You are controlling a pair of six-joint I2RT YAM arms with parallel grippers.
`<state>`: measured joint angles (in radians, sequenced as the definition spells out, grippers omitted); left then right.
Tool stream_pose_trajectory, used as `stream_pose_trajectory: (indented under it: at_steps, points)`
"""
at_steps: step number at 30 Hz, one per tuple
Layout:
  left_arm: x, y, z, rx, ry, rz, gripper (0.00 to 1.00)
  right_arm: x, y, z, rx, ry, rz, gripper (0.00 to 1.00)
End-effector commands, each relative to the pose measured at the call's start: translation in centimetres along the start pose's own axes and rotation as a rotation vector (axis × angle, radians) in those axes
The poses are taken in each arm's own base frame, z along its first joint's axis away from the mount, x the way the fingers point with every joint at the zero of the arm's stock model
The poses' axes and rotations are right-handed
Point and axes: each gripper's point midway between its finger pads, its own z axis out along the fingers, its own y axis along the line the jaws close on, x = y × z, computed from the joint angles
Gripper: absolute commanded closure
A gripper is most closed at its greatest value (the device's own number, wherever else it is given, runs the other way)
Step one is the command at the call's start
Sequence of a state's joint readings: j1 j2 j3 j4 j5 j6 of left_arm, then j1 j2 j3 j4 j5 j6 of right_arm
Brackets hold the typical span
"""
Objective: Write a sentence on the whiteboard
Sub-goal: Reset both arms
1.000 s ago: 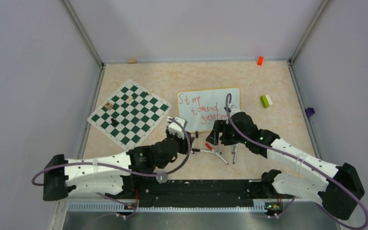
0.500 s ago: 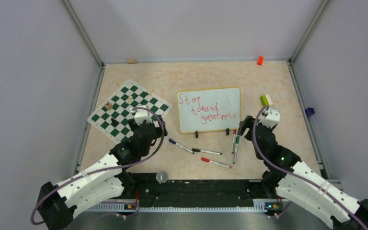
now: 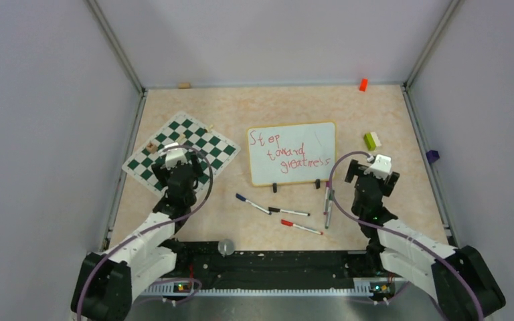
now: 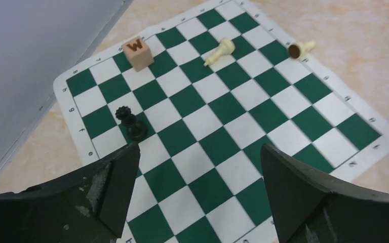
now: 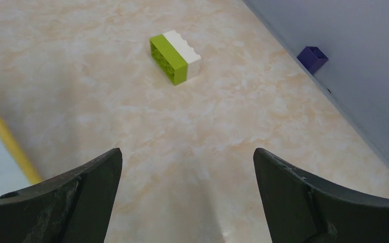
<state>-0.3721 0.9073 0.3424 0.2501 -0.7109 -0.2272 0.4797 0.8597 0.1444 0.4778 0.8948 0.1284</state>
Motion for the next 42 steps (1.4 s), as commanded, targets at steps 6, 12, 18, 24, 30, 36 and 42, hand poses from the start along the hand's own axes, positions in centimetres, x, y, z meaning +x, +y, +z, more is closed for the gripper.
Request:
stream_pose_trajectory:
  at_steps: [6, 12, 18, 24, 30, 36, 42]
  points:
    - [-0.3, -0.1, 4.5, 0.134, -0.156, -0.013, 0.13, -2.4, -0.2, 4.2, -0.073, -0.157, 0.116, 0.04]
    - [-0.1, -2.7, 6.6, 0.243, -0.079, 0.019, 0.22, -2.2, 1.5, 6.3, -0.133, -0.159, 0.008, 0.04]
    - [0.3, -3.4, 6.9, 0.272, -0.048, 0.050, 0.33, -1.0, 0.4, 7.9, -0.101, -0.142, 0.076, 0.07]
    - [-0.9, -0.9, 4.9, 0.233, -0.165, -0.039, 0.34, -0.3, 0.6, 8.1, -0.116, -0.106, 0.070, 0.02]
    - [-1.6, 1.5, 4.2, 0.127, -0.224, -0.038, 0.33, -0.6, 0.7, 8.0, -0.120, -0.126, 0.067, 0.01]
    - [-0.7, 0.5, 6.4, 0.152, -0.209, 0.036, 0.33, -0.7, 0.7, 8.0, -0.120, -0.126, 0.071, 0.01]
    - [0.8, 0.0, 8.2, 0.196, -0.159, 0.076, 0.30, -0.6, 0.7, 8.0, -0.121, -0.124, 0.070, 0.01]
